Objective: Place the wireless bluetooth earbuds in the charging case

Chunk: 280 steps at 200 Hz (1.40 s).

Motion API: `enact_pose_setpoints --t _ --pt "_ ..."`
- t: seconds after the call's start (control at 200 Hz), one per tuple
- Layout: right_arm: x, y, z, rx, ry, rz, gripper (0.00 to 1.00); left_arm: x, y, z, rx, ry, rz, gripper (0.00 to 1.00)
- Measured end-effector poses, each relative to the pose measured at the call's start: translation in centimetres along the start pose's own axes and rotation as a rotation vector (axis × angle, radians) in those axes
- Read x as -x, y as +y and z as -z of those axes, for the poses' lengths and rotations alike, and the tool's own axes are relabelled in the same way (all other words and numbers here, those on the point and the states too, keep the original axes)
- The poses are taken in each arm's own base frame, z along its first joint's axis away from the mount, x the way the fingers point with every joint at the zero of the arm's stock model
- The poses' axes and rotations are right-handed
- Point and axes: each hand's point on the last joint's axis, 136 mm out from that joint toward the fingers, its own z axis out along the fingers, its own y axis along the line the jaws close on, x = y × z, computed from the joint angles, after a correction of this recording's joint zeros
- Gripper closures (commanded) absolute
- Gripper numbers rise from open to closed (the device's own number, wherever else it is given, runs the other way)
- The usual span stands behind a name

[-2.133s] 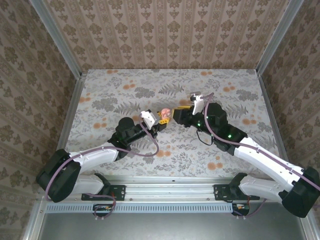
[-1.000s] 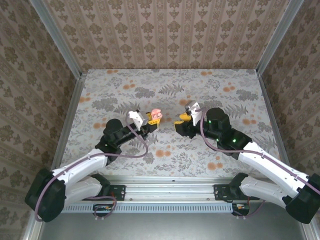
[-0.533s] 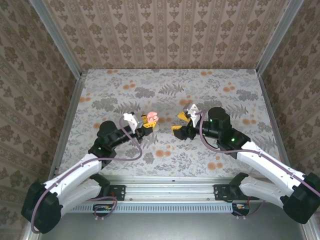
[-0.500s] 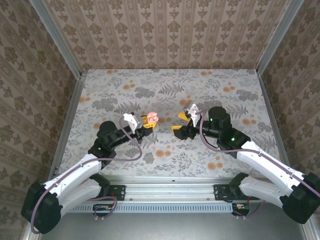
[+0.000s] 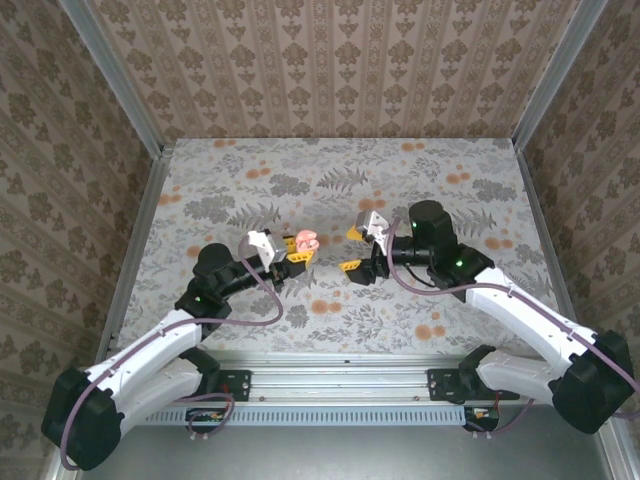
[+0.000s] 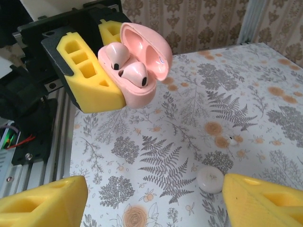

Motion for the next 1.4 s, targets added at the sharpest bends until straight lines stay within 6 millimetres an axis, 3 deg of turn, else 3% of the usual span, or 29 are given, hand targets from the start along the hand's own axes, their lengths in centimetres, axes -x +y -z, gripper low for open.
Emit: enact_pose_setpoints --t 0.505,1.04,1.399 --pt "1.4 -0.2 -2.5 0.151 0.032 0.079 0.24 -0.3 -1.0 0.0 -0.056 0.014 -0.001 0.93" --pt "1.8 1.7 -4.9 0.325 0.045 0.124 0.27 0.5 -1.2 -0.1 -0.077 -0.002 -0.027 0.93" --pt "2.1 2.7 -4.9 0.38 0.036 0.174 0.35 0.5 -1.2 -0.1 -0.078 -0.001 -0.034 0.93"
